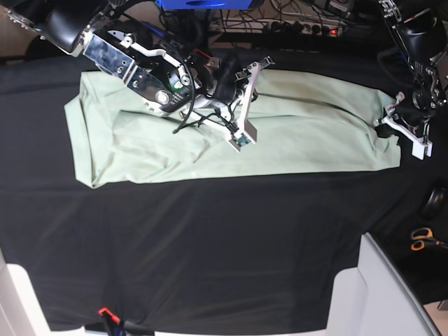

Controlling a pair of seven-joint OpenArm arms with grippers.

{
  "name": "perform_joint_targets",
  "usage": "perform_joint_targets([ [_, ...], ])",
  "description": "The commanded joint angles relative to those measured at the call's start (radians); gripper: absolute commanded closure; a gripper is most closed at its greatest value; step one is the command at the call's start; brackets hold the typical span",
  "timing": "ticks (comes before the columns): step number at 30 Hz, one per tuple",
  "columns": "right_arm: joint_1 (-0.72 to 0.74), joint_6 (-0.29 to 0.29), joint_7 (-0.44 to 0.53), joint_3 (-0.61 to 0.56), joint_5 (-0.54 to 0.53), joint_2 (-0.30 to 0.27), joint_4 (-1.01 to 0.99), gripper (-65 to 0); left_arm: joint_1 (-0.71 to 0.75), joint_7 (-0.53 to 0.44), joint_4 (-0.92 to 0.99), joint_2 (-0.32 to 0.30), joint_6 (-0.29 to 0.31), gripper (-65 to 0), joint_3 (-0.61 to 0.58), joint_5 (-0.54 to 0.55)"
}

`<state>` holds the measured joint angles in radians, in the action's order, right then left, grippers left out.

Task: Fold the T-shirt properly
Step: 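Regrasp the shirt end with the left gripper and lift it, then fold the shirt end with the left gripper toward the right gripper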

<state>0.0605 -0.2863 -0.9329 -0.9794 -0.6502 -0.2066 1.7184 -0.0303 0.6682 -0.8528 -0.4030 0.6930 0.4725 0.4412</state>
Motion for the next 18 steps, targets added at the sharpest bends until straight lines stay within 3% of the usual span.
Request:
perform_joint_targets([
  [1, 0.012, 0.006, 0.015, 0.006, -0.004, 0.006, 0.015, 0.0, -0.003, 0.005, -0.039, -0.015, 0.005, 0.0, 0.005, -0.005],
  [11, 0.019, 0.006, 0.018, 0.007, -0.004, -0.003, 0.015, 0.0, 0.172, 0.241, -0.610, -0.047, 0.005, 0.0, -0.001, -0.009],
  [15, 0.026, 0.006, 0.018, 0.007, -0.006, -0.001, 0.015, 0.0, 0.175, 0.370, -0.725, -0.007, 0.005, 0.0, -0.050, -0.097],
  [18, 0.031, 0.006, 0.018, 0.007, -0.009, -0.001, 0.015, 0.0, 0.177, 0.388, -0.774, 0.042, 0.005, 0.0, -0.117, -0.195],
])
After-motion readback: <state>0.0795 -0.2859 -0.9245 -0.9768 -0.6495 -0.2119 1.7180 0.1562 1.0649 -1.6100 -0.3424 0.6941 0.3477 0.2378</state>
